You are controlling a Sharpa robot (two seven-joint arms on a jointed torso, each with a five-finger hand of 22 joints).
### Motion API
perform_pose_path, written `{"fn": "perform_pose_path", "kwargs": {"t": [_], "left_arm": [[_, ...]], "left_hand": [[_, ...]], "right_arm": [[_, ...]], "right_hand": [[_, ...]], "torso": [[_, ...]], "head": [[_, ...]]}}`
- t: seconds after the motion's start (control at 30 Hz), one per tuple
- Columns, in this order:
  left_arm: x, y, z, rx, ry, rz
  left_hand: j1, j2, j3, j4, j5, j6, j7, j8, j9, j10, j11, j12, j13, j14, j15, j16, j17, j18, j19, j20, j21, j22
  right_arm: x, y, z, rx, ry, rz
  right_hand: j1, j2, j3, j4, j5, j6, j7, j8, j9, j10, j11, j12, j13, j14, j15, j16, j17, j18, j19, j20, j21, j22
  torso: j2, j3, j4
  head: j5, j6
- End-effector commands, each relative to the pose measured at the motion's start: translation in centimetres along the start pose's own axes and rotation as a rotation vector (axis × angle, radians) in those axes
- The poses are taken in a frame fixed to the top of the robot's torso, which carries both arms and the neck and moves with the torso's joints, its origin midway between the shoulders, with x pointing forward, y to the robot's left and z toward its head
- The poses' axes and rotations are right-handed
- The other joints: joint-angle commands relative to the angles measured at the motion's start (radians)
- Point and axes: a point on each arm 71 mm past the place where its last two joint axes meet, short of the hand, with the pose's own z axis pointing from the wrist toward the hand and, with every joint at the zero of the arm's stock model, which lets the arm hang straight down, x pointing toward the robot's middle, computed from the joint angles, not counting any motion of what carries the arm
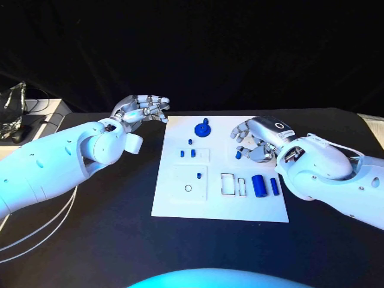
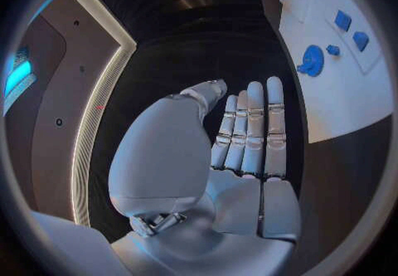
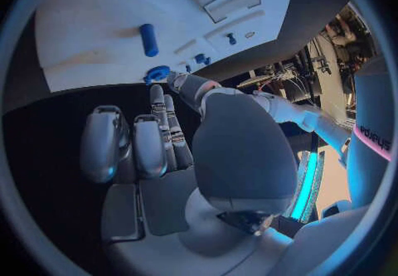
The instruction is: Assemble the parts on the task board
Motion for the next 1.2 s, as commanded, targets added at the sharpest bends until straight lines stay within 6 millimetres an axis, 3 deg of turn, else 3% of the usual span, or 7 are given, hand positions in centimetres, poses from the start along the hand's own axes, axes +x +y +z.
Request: {"fn": "perform_pose_path", "kwargs": {"t": [0.03,0.2,0.47,0.83,1.2], "left_arm": [[0.2,-0.1,0.0,0.007,0.023,-0.015],[0.2,-0.1,-0.1,0.008,0.023,-0.015],[0.1,-0.1,-0.1,0.007,0.023,-0.014],[0.0,-0.1,-0.2,0.006,0.019,-0.012],[-0.1,-0.1,-0.1,0.005,0.015,-0.012]], "left_hand": [[0.006,0.003,-0.006,0.001,0.001,-0.003,0.004,0.006,-0.002,-0.004,0.000,-0.006,-0.001,0.001,0.003,-0.006,-0.001,0.012,0.008,0.001,-0.005,-0.002],[0.006,0.003,-0.006,0.001,0.001,-0.003,0.004,0.006,-0.002,-0.004,0.000,-0.006,-0.001,0.001,0.003,-0.006,-0.001,0.012,0.008,0.001,-0.005,-0.002],[0.007,0.003,-0.007,0.001,0.001,-0.003,0.004,0.007,-0.002,-0.004,0.000,-0.006,-0.001,0.001,0.003,-0.007,-0.001,0.012,0.009,0.001,-0.006,-0.002],[0.007,0.003,-0.007,0.001,0.001,-0.003,0.004,0.007,-0.002,-0.004,0.000,-0.006,-0.001,0.001,0.003,-0.007,-0.001,0.012,0.009,0.001,-0.006,-0.002],[0.008,0.004,-0.008,0.001,0.001,-0.003,0.004,0.007,-0.002,-0.004,0.000,-0.006,-0.002,0.002,0.003,-0.008,-0.001,0.012,0.010,0.001,-0.007,-0.003]], "right_arm": [[0.0,-1.4,0.1,0.023,0.087,-0.002],[-0.1,-2.6,0.4,0.047,0.120,-0.046],[0.8,-2.6,1.1,0.041,0.189,-0.081],[1.7,-2.1,1.6,0.026,0.237,-0.090],[2.0,-1.3,1.6,0.001,0.246,-0.079]], "right_hand": [[-0.008,-0.009,-0.017,0.001,-0.001,-0.007,0.000,-0.004,-0.002,-0.012,0.003,-0.008,-0.003,0.030,-0.009,0.005,0.003,-0.017,0.023,-0.003,0.006,0.077],[-0.014,-0.007,-0.066,-0.007,-0.008,-0.009,-0.009,-0.008,-0.006,-0.045,0.008,-0.024,-0.005,0.025,-0.005,0.003,-0.007,-0.014,0.017,0.000,-0.012,0.070],[-0.004,-0.002,-0.101,-0.006,-0.009,-0.012,-0.018,-0.013,-0.011,-0.067,0.013,-0.033,-0.006,0.022,0.000,0.001,-0.015,-0.010,0.012,0.002,-0.032,0.062],[0.012,0.011,-0.096,-0.001,-0.001,0.004,-0.019,-0.007,-0.012,-0.049,0.011,-0.022,-0.002,0.022,-0.001,0.001,-0.017,-0.011,0.013,0.003,-0.028,0.065],[0.019,0.019,-0.052,0.017,0.005,0.051,-0.009,0.011,-0.011,-0.001,0.000,-0.009,0.002,0.024,-0.010,0.010,-0.012,-0.015,0.021,-0.003,-0.006,0.078]], "torso": [[0.001,-0.0007,-0.0003],[0.003,-0.0002,0.0025],[0.004,-0.0014,0.0050],[0.003,-0.0020,0.0030],[0.001,-0.0012,0.0032]], "head": [[-0.005,0.007],[-0.006,0.004],[-0.007,0.001],[-0.003,-0.008],[-0.002,-0.013]]}}
